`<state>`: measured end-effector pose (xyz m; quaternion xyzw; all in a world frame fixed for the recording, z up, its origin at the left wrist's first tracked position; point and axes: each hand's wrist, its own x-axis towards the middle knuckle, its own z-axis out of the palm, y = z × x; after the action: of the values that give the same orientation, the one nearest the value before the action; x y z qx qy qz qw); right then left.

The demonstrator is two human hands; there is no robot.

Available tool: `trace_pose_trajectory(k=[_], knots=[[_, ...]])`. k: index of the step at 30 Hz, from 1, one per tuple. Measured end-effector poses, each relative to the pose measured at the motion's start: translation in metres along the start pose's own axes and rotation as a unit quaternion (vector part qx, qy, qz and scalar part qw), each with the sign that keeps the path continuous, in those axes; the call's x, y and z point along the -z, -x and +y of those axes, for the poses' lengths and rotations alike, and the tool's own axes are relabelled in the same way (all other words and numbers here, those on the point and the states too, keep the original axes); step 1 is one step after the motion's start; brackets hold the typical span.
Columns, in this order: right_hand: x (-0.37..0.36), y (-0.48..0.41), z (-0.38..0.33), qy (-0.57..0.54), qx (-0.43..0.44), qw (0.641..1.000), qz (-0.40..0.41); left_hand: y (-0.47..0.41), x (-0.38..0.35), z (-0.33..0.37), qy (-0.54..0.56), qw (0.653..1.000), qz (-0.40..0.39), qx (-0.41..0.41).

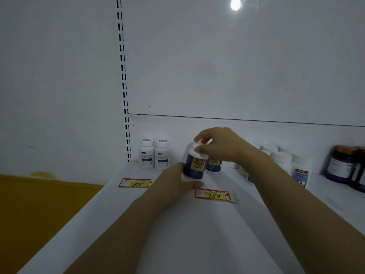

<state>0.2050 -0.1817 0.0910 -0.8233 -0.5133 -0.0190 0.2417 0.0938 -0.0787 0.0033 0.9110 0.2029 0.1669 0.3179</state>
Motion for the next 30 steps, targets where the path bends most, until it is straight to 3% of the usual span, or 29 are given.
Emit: trace_pose_trajectory(k=[11, 18, 27, 30], knots=[[-0.019, -0.053, 0.013, 0.109, -0.009, 0.994, -0.009, 0.008, -0.017, 0.001, -0.207, 0.971, -0.123, -0.015], [-0.034, -0.058, 0.025, 0.153, -0.011, 0.988, -0.002, 0.007, -0.019, -0.002, -0.222, 0.965, -0.138, -0.018], [-0.027, -0.047, 0.036, 0.099, -0.029, 0.992, 0.076, 0.009, -0.017, -0.001, -0.224, 0.963, -0.15, -0.014], [-0.024, -0.041, 0.048, 0.154, -0.066, 0.985, 0.037, 0.009, -0.017, 0.0, -0.228, 0.962, -0.15, -0.015]])
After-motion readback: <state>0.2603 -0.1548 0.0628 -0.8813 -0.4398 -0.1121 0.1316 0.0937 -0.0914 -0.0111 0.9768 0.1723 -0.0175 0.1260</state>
